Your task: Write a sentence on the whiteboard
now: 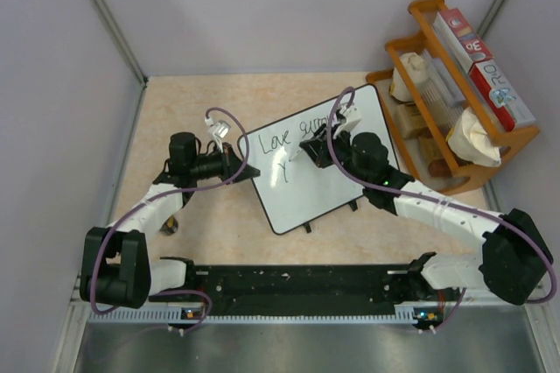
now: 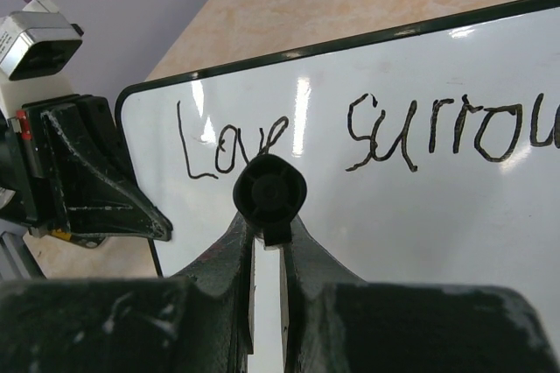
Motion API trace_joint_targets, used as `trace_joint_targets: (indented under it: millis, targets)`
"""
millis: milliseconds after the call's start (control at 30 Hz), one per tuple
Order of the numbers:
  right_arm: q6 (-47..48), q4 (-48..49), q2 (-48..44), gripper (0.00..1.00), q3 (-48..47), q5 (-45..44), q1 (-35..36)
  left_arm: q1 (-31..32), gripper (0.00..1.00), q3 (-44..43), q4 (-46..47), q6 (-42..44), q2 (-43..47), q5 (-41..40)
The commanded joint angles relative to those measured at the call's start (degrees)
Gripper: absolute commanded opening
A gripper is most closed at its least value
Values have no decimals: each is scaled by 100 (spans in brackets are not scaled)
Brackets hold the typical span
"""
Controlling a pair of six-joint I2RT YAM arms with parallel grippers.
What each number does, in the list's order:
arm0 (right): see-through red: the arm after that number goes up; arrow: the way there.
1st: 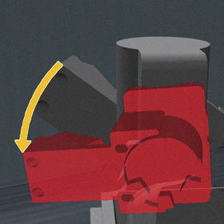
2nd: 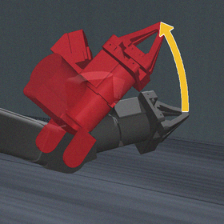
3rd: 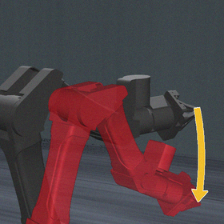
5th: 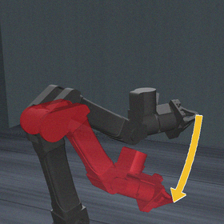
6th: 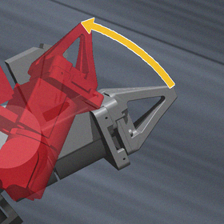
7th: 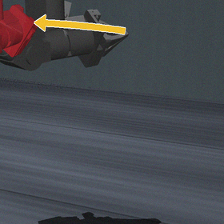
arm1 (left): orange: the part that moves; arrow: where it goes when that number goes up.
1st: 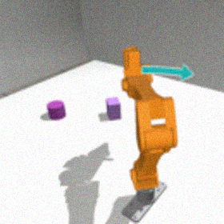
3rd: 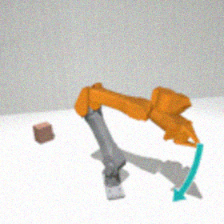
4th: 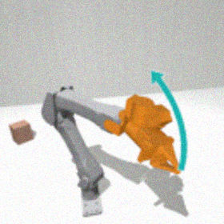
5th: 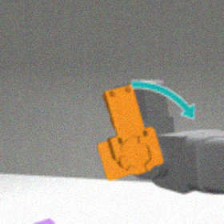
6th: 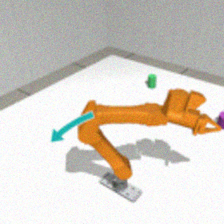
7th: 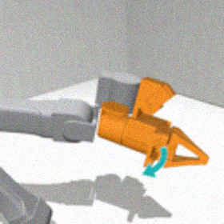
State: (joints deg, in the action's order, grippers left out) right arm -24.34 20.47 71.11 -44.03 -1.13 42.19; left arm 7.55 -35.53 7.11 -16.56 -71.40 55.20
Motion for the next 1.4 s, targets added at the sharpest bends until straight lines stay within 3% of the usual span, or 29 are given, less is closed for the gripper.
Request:
trace_joint_targets:
  millis: [0, 933, 1367]
  targets:
    - [-89, 265, 139, 0, -334, -28, -62, 133, 0, 134, -246, 1533, -164, -791]
    - [17, 142, 201, 0, 79, 236, -62, 133, 0, 134, -246, 1524, -155, -783]
    - [61, 10, 17, 0, 272, -98, -106, 133, 0, 143, -246, 1524, -155, -783]
